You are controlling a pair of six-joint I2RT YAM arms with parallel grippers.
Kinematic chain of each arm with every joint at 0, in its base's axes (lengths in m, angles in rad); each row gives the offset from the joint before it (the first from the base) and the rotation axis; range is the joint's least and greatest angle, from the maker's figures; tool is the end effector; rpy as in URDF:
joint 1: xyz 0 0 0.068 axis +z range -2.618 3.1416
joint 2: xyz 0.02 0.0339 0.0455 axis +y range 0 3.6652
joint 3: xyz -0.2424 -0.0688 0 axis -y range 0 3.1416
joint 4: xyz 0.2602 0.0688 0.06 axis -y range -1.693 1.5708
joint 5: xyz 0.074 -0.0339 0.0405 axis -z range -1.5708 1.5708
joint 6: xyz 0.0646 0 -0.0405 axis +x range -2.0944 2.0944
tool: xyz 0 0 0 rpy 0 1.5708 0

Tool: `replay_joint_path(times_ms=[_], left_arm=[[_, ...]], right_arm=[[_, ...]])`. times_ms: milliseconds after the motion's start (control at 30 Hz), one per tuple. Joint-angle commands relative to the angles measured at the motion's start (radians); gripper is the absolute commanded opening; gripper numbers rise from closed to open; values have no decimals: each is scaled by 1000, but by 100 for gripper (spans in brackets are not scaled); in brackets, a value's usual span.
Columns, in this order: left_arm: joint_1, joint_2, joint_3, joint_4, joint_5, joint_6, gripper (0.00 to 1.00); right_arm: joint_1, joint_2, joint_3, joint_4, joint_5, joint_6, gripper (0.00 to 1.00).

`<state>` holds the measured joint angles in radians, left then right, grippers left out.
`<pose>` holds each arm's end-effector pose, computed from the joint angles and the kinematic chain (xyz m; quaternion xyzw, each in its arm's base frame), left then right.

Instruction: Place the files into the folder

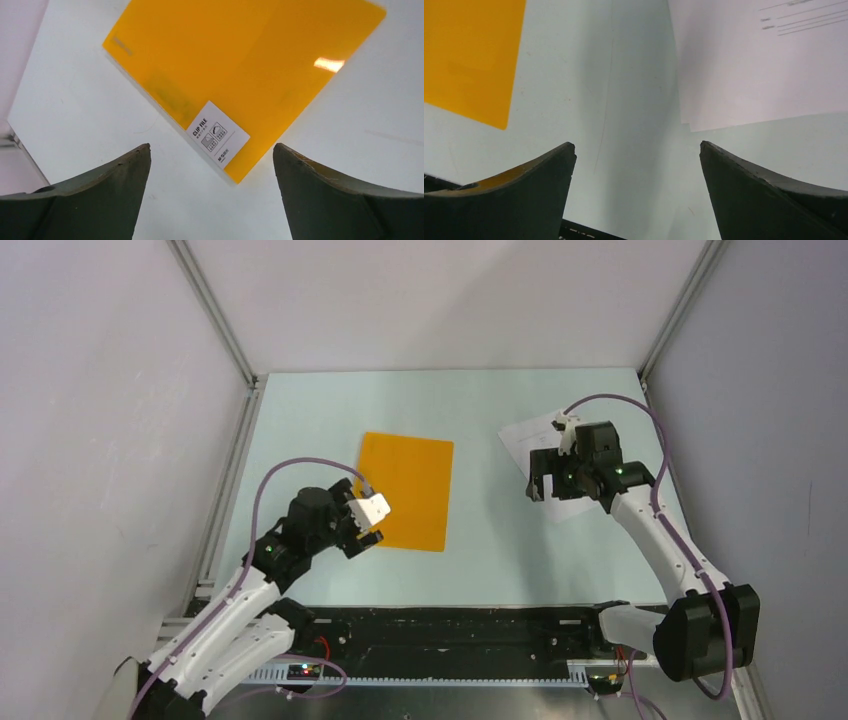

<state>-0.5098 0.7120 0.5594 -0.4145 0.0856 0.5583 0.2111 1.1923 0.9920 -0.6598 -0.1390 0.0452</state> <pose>0.1889 -0.1119 0.2173 0.4636 0.7435 -0.0258 0.4814 0.2791 0.0690 0.2412 -0.1016 0.9300 0.1089 0.3359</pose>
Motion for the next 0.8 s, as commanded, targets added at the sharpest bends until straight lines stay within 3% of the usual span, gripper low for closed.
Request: replay_joint_path(times_ms=[0,133,300,767], left_arm=[[-27,44,-34,-24,41,282,95],[-39,28,-70,-17,77,465,92],[-44,-20,-149,10,82,656,90],[-43,23,-283,143,32,758,81]], right_arm=[[4,10,-10,67,-173,-15,99],[7,100,-10,133,-378,-41,98],[40,233,-6,290,-440,57,96],[108,458,17,381,-491,117,95]])
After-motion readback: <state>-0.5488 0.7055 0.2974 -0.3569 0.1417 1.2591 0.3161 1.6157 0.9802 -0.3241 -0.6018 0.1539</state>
